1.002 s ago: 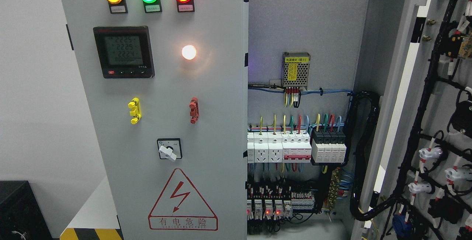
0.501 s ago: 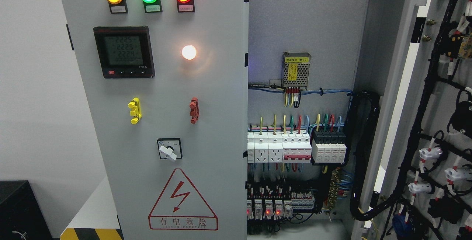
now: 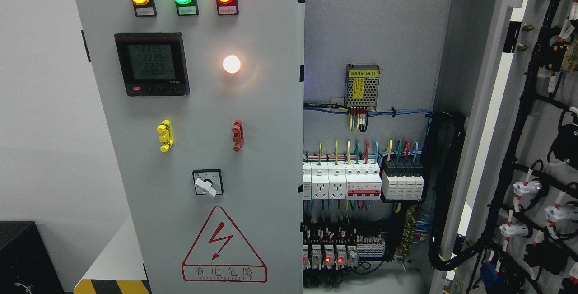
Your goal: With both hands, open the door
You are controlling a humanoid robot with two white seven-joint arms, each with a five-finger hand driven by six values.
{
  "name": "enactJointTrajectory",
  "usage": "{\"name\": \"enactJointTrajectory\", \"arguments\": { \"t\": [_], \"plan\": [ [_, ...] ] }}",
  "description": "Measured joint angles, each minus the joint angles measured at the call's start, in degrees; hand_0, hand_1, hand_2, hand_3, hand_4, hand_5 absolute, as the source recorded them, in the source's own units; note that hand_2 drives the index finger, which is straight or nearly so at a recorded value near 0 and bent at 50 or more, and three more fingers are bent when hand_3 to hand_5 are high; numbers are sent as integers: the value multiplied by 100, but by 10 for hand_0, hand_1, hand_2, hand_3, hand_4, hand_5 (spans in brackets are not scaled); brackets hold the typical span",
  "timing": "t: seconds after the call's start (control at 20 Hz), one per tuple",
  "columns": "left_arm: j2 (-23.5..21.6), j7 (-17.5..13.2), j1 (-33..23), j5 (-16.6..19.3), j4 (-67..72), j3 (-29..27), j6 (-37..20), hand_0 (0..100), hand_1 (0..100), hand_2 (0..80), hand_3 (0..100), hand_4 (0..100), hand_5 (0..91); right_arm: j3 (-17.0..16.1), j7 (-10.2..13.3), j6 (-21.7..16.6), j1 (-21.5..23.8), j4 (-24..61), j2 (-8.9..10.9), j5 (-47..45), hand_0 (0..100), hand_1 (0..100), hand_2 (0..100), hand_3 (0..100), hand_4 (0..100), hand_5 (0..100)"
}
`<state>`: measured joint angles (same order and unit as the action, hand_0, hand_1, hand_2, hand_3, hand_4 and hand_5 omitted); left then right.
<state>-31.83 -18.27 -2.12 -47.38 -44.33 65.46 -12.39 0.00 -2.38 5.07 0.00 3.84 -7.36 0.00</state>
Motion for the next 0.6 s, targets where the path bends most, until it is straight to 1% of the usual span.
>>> {"name": "enactJointTrajectory", "arguments": {
  "t": [0.05, 0.15, 0.25, 0.4, 0.5, 0.6],
  "plan": [
    [55, -23, -35, 136, 155, -122, 24, 120, 556, 0, 0, 0, 0, 0, 0, -13, 0, 21, 1, 0, 103, 128, 0, 0, 0, 0],
    [189, -119, -117, 562, 478, -446, 50, 120, 556, 0, 0, 0, 0, 0, 0, -75, 15, 160, 9, 0, 103, 128, 0, 0, 0, 0],
    [346, -311, -223, 1198, 793, -901, 76, 120, 556, 0, 0, 0, 0, 0, 0, -102, 146, 443, 19, 0, 103, 128, 0, 0, 0, 0],
    [586, -556, -335, 2304, 1196, -1695, 80, 120, 556, 0, 0, 0, 0, 0, 0, -110, 356, 774, 37, 0, 103, 128, 0, 0, 0, 0],
    [752, -638, -395, 2981, 1466, -2272, 81, 120, 556, 0, 0, 0, 0, 0, 0, -127, 498, 1071, 47, 0, 103, 128, 0, 0, 0, 0],
    [894, -679, -431, 3535, 1685, -2762, 81, 120, 556, 0, 0, 0, 0, 0, 0, -127, 645, 1294, 54, 0, 103, 128, 0, 0, 0, 0]
  ]
}}
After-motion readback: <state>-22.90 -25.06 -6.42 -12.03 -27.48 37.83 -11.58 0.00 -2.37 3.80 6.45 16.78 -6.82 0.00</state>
